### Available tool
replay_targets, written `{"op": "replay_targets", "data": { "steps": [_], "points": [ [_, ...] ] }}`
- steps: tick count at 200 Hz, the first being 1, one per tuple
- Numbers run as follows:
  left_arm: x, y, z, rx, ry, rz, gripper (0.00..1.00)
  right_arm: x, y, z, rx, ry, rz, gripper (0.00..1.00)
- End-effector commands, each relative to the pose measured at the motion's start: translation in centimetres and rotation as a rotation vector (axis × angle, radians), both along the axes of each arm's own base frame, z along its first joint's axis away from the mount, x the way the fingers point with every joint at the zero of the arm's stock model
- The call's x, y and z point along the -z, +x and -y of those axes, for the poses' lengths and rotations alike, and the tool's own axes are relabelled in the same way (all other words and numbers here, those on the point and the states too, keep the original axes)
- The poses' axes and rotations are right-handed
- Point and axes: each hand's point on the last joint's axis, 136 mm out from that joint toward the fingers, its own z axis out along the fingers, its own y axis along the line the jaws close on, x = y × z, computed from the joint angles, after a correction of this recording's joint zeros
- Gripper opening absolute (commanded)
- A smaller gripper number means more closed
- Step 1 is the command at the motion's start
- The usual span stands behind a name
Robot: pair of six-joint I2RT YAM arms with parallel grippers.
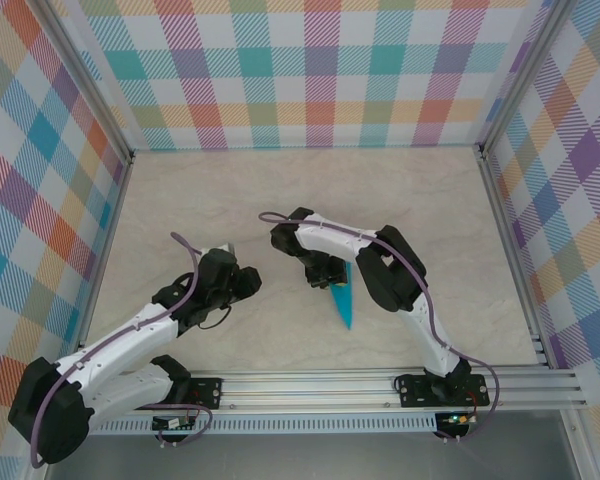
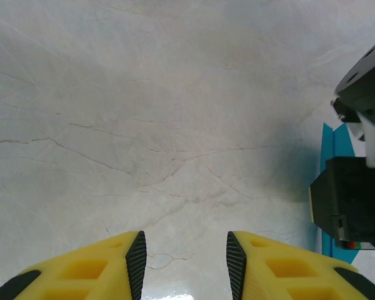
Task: Fold a paper plane with a square sheet of paper (pick it up from the middle)
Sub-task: Turn over the paper at the center of the table.
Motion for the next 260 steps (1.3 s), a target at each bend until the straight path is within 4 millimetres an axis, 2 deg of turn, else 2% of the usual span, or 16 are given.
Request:
{"op": "replay_targets", "data": {
  "steps": [1, 44, 52, 74, 91, 99, 120, 136, 147, 169, 177, 185, 198, 217, 244, 260],
  "points": [
    [-0.9, 0.6, 0.3, 0.006, -0.019, 0.007, 0.41, -0.4, -0.1, 0.1, 0.0, -0.007, -0.045, 0.17],
    [-0.4, 0.7, 0.6, 0.03, 0.003, -0.006, 0.41, -0.1, -0.4, 0.5, 0.016, -0.008, -0.042, 0.19],
    [-1.0, 1.3, 0.9, 0.025, -0.013, 0.025, 0.41, 0.1, -0.5, 0.3, 0.024, 0.007, -0.039, 0.21],
    [-1.2, 1.5, 0.7, 0.014, -0.002, 0.031, 0.41, 0.7, -0.9, -0.8, 0.035, 0.082, -0.052, 0.24],
    [-1.5, 1.7, 0.5, 0.002, 0.006, 0.038, 0.41, 0.7, -1.0, -2.4, 0.038, 0.178, -0.052, 0.31],
    [-1.0, 1.2, 0.0, -0.003, 0.029, 0.012, 0.41, 0.5, -0.9, -3.2, 0.037, 0.237, -0.042, 0.36],
    [-0.8, 1.0, -0.1, -0.003, 0.029, 0.007, 0.41, -1.1, -0.4, -5.8, 0.003, 0.417, -0.008, 0.46],
    [-0.6, 0.9, 0.0, 0.008, 0.028, 0.001, 0.42, -3.6, 0.1, -6.5, -0.029, 0.505, 0.057, 0.55],
    [-0.5, 0.9, 0.3, 0.02, 0.022, -0.004, 0.42, -5.2, 0.0, -6.9, -0.064, 0.582, 0.091, 0.65],
    [-0.4, 0.9, 1.0, 0.051, 0.005, -0.015, 0.43, -7.8, -0.3, -6.3, -0.075, 0.707, 0.16, 0.68],
    [-0.3, 0.8, 1.2, 0.062, 0.002, -0.023, 0.43, -8.0, -0.6, -5.5, -0.058, 0.745, 0.18, 0.7],
    [0.1, 0.6, 1.4, 0.068, -0.001, -0.038, 0.43, -8.2, -1.1, -5.6, -0.061, 0.817, 0.178, 0.71],
    [-0.3, 1.0, 2.3, 0.093, -0.036, -0.024, 0.43, -8.8, -1.9, -6.1, -0.092, 0.906, 0.182, 0.64],
    [-0.1, 0.9, 3.2, 0.134, -0.055, -0.043, 0.43, -7.7, -3.1, -4.5, -0.063, 0.908, 0.171, 0.42],
    [0.4, 0.7, 4.5, 0.176, -0.094, -0.072, 0.44, -6.5, -4.1, -3.3, 0.009, 1.066, 0.153, 0.2],
    [0.7, 0.8, 5.2, 0.192, -0.119, -0.092, 0.43, -6.3, -4.3, -2.8, 0.032, 1.139, 0.151, 0.13]
  ]
}}
